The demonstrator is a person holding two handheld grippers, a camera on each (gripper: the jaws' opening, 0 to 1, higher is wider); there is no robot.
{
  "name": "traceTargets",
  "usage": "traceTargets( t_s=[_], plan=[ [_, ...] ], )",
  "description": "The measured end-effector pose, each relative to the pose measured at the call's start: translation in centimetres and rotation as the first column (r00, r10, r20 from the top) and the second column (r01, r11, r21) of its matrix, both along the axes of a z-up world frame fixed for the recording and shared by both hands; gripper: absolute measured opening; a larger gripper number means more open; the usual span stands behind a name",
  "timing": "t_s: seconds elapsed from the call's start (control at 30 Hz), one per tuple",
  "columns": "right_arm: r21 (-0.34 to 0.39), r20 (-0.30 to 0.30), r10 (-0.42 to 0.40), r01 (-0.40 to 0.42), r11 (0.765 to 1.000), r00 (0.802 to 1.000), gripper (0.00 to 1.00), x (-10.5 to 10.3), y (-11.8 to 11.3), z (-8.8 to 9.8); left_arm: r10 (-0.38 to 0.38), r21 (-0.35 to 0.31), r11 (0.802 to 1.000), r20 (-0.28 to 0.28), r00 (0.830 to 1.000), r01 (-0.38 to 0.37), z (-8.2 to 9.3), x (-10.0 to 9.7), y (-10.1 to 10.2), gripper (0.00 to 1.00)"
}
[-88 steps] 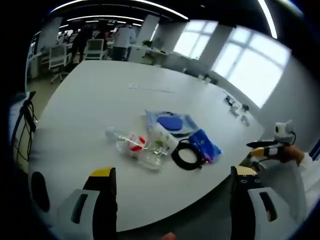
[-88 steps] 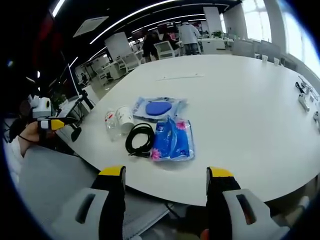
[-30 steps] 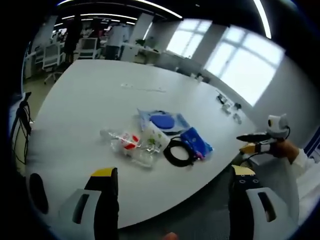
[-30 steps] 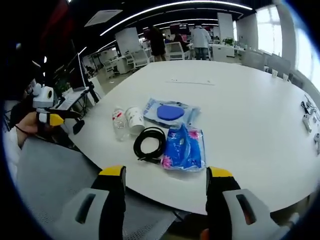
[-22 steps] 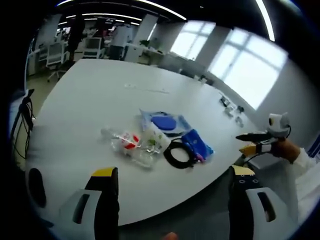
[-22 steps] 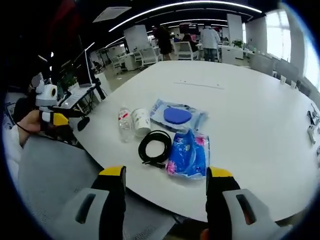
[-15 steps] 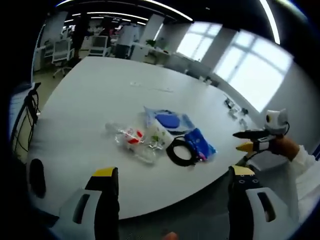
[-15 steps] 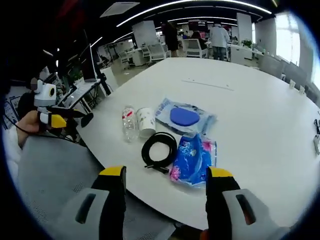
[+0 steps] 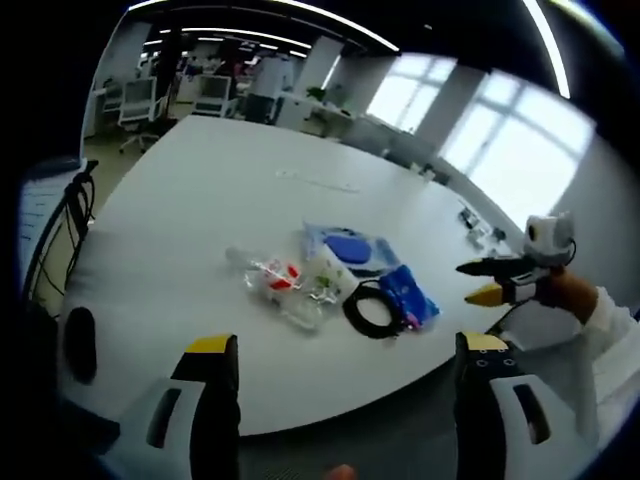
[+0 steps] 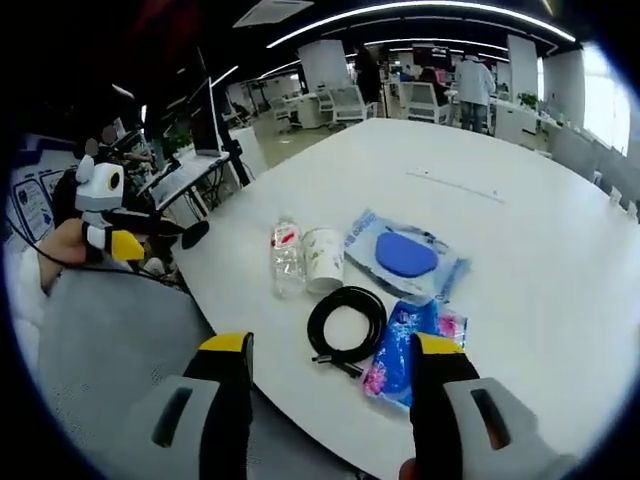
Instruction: Arrange the tabletop items into an orderly group along one side of the table until the central work area is clear of visible clutter.
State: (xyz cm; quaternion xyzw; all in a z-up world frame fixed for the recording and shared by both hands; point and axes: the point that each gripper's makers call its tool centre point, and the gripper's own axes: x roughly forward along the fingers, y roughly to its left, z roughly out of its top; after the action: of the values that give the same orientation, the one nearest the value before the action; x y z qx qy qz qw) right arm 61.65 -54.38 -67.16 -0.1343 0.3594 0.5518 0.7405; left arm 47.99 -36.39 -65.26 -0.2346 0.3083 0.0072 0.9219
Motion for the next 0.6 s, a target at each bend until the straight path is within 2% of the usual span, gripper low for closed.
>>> traceTargets(
  t_s=[0.1, 0.3, 0.6],
  plan=[
    [-0.010, -0.002, 0.014, -0.014, 1.000, 1.000, 0.61, -0.1, 0.3, -0.3, -0.006, -0.009, 1.000, -0.016, 1.000, 0.006, -0.3, -0.2, -0.2, 0.85],
    [-0.031, -0.005, 0.053, -0.053, 0.998, 0.999, 0.61, -0.2, 0.8, -0.4, -0.003, -0.008, 1.000, -0.004, 1.000, 0.003, -0.1, 0.0, -0.2, 0.85],
    [-0.023, -0.003, 0.109, -0.109, 0.994, 0.994, 0.61, -0.1, 3.4, -0.2, 0.013, -0.007, 1.000, -0.005, 1.000, -0.013, -0.2, -0.1, 0.3, 0.85]
  ],
)
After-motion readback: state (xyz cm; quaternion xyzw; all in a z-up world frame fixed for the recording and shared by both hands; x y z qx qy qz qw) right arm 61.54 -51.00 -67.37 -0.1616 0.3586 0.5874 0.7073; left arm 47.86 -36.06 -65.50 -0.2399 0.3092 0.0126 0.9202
